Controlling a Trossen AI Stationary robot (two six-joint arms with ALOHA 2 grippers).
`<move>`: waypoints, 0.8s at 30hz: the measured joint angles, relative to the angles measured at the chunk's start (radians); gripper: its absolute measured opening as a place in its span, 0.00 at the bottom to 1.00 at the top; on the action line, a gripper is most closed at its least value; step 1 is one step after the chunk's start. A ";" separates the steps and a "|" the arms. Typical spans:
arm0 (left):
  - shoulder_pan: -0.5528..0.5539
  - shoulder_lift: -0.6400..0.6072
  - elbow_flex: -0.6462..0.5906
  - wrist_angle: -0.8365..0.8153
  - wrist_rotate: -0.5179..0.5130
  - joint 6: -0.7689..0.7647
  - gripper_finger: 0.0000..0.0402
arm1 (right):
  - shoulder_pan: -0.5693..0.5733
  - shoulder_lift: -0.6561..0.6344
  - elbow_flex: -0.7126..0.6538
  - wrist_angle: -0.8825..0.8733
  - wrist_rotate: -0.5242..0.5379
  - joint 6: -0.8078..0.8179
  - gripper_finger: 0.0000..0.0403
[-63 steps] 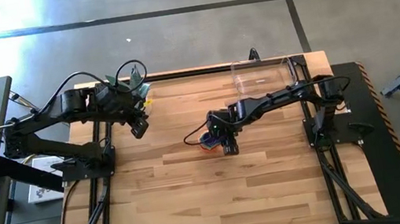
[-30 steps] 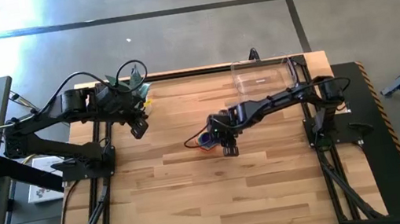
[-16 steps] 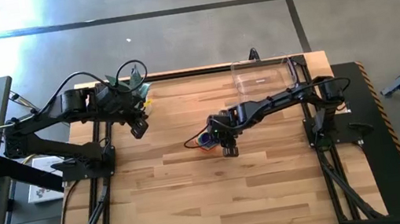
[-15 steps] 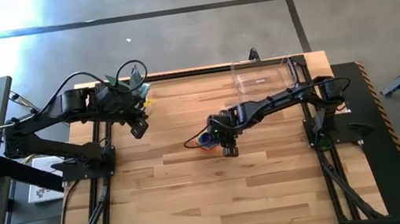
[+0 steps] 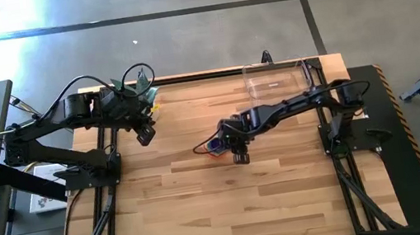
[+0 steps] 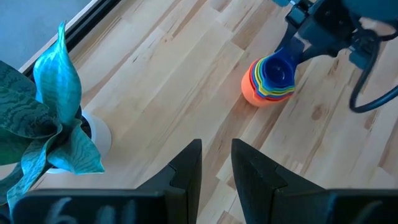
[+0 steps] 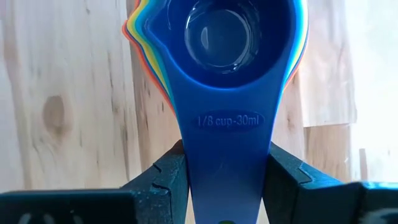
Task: Nest measuring cups in basket
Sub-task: Put the nested measuring cups into the transparent bin
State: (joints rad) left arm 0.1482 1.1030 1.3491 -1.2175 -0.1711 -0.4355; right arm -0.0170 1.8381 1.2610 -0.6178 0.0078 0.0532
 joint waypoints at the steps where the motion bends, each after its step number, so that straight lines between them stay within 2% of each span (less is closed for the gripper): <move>1: 0.000 0.000 0.000 -0.001 0.000 0.000 0.19 | 0.000 -0.008 0.000 0.000 0.000 0.001 0.32; 17: 0.000 0.000 0.000 -0.001 0.000 0.021 0.19 | -0.042 -0.115 0.000 -0.059 0.026 0.021 0.32; 24: 0.000 0.000 0.000 -0.001 0.000 0.028 0.19 | -0.108 -0.201 0.000 -0.123 0.090 0.023 0.32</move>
State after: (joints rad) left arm 0.1480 1.1030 1.3495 -1.2186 -0.1711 -0.4072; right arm -0.1251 1.6374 1.2610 -0.7410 0.0978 0.0757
